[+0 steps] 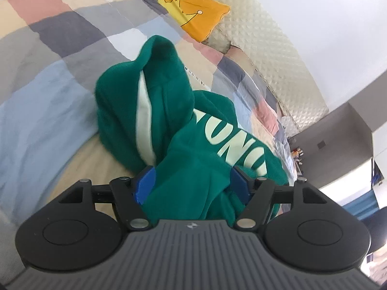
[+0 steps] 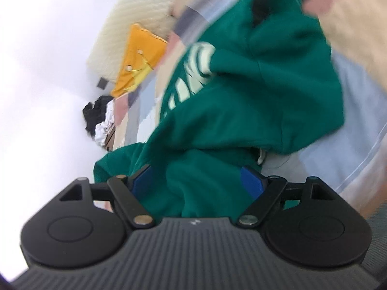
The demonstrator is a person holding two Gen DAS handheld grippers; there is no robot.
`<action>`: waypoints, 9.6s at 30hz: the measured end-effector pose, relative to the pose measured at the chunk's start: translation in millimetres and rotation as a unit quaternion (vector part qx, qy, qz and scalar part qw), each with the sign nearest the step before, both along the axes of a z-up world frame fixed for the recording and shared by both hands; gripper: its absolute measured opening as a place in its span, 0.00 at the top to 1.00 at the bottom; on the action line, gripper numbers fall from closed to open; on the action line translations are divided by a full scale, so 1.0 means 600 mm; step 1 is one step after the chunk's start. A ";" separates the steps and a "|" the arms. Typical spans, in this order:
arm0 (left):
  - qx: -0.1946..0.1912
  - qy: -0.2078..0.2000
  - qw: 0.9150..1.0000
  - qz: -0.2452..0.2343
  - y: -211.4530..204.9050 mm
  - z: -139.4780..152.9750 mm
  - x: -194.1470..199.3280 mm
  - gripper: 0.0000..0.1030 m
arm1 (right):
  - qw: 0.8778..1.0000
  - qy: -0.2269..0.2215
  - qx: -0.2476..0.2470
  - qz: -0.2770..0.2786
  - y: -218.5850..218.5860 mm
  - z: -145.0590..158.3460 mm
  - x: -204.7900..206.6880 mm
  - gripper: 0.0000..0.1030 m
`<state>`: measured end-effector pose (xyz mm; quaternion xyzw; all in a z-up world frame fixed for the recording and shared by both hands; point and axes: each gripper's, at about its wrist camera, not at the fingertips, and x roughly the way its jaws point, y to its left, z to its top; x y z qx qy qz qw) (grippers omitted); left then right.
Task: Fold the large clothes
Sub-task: 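Raise and shake the hoodie with both tools, rolling them to untangle it, then swing the held hoodie over the bed with both tools, then lower the hoodie flat onto the bed and open both tools, then grasp a hoodie sleeve with the left tool, pull it outward, release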
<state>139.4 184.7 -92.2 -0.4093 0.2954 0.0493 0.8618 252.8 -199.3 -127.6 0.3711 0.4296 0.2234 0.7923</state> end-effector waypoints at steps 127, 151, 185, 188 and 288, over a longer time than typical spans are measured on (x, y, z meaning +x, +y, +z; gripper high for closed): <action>-0.050 -0.211 0.967 -0.130 -0.096 -0.089 0.128 0.85 | 0.971 -0.222 0.089 0.015 -0.005 0.016 0.037 0.71; 0.108 -0.383 0.917 -0.034 -0.111 0.498 0.028 0.85 | 0.892 -0.441 0.068 0.076 -0.004 0.569 -0.020 0.72; 0.181 -0.158 0.970 -0.036 0.016 0.272 0.634 0.82 | 0.941 -0.320 -0.099 0.050 0.203 0.347 0.603 0.74; 0.159 -0.113 0.980 -0.044 0.060 0.132 0.761 0.82 | 0.951 -0.280 -0.123 0.052 0.249 0.247 0.728 0.74; 0.291 0.187 0.936 -0.067 -0.026 -0.162 0.268 0.91 | 0.946 -0.208 -0.240 0.063 0.118 -0.043 0.096 0.31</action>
